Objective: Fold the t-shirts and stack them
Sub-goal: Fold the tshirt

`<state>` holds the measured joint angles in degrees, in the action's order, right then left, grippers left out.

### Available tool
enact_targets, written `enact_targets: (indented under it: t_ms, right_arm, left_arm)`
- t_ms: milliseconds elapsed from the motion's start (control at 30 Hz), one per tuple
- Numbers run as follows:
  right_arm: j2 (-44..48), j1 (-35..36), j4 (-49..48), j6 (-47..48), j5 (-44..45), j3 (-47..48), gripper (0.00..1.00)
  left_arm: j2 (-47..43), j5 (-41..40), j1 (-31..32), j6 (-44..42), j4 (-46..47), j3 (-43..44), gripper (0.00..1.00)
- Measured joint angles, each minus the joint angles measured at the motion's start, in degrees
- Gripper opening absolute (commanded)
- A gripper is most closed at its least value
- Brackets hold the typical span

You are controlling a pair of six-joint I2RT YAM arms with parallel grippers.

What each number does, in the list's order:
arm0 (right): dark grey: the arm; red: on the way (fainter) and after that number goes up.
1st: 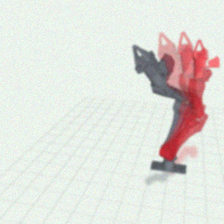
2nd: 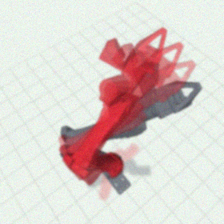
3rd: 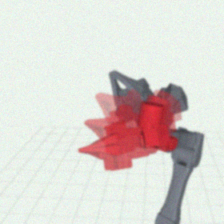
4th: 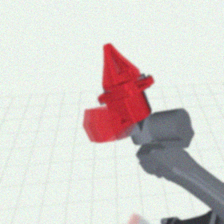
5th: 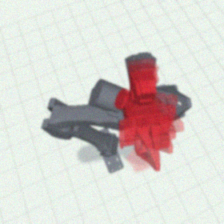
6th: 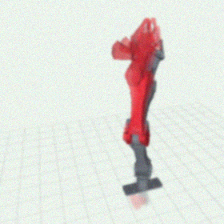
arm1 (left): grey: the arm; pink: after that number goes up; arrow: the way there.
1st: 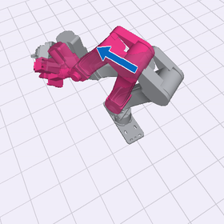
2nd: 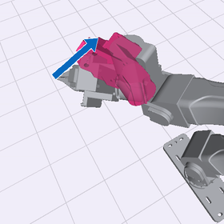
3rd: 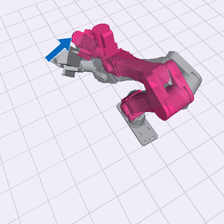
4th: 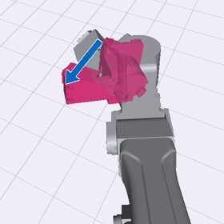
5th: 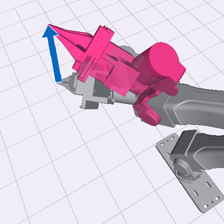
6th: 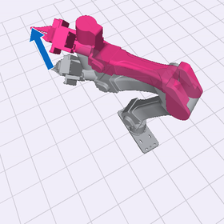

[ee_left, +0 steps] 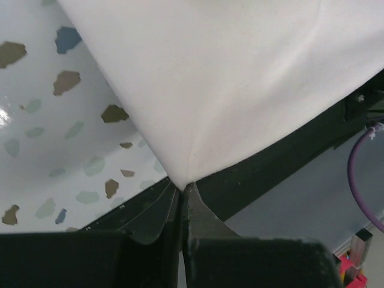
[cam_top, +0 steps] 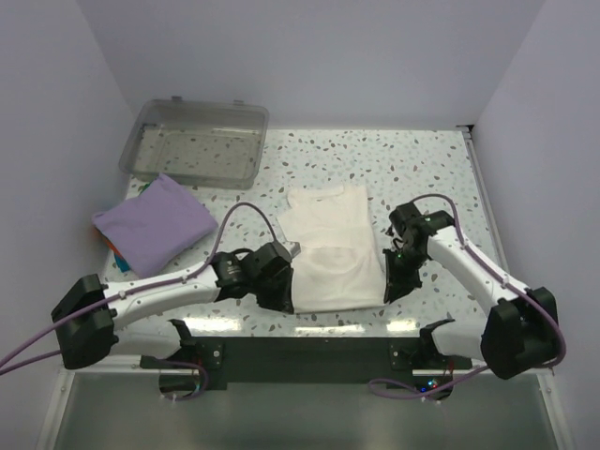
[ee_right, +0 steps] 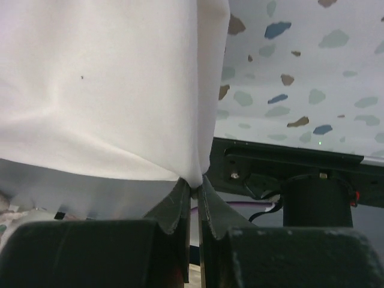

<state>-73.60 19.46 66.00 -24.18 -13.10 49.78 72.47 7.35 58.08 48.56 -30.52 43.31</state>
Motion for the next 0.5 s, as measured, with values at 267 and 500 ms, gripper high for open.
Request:
enact_targets:
  t_ms: [267, 500]
  right_arm:
    - [8.7, 1.4, 8.3, -1.7, -1.4, 6.3, 0.00]
    - [7.8, 1.4, 10.1, -4.8, 0.4, 19.0, 0.00]
  left_arm:
    - [-11.5, 2.4, 4.2, 8.3, -9.3, 3.6, 0.00]
    - [-13.0, -0.2, 4.3, 11.0, -15.1, 13.6, 0.00]
